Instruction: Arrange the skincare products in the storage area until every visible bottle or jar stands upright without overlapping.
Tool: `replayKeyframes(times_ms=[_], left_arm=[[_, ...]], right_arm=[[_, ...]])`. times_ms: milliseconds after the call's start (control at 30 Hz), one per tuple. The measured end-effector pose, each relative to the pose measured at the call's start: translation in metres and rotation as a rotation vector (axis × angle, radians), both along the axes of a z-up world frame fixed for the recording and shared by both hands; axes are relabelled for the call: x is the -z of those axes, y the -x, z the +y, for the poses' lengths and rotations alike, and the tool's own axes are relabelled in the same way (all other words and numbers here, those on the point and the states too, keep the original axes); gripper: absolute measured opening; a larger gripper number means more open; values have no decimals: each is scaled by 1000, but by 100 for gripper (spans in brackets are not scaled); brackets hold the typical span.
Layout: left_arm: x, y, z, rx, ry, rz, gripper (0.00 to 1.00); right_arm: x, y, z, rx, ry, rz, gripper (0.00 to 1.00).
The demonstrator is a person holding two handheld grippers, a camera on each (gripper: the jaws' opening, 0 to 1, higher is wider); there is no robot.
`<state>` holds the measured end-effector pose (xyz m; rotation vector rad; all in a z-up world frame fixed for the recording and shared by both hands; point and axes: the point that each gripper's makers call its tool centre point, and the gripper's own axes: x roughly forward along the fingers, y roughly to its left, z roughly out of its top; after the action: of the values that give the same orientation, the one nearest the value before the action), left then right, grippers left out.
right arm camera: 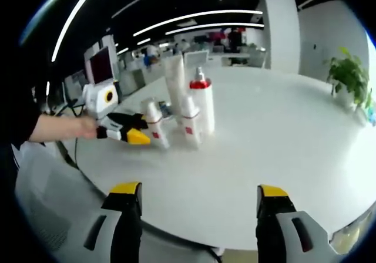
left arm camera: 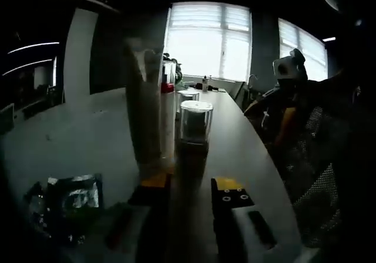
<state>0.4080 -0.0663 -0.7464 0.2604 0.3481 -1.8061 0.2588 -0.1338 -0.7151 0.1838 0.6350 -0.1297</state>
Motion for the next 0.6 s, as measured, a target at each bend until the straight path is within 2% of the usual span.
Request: replayKeyframes(times_ms=[67,233,600], left_arm=[[2,0,-2,-28,-3,-12,28],[5,-2,-9,-94,-20,-31,24],[6,5,-12,-90,-36,-37,20]], right_arm=[[0,0,0,1,0,1,83],[0,0,0,4,-1,-1,83],[0,0,0,1,-1,0,82]])
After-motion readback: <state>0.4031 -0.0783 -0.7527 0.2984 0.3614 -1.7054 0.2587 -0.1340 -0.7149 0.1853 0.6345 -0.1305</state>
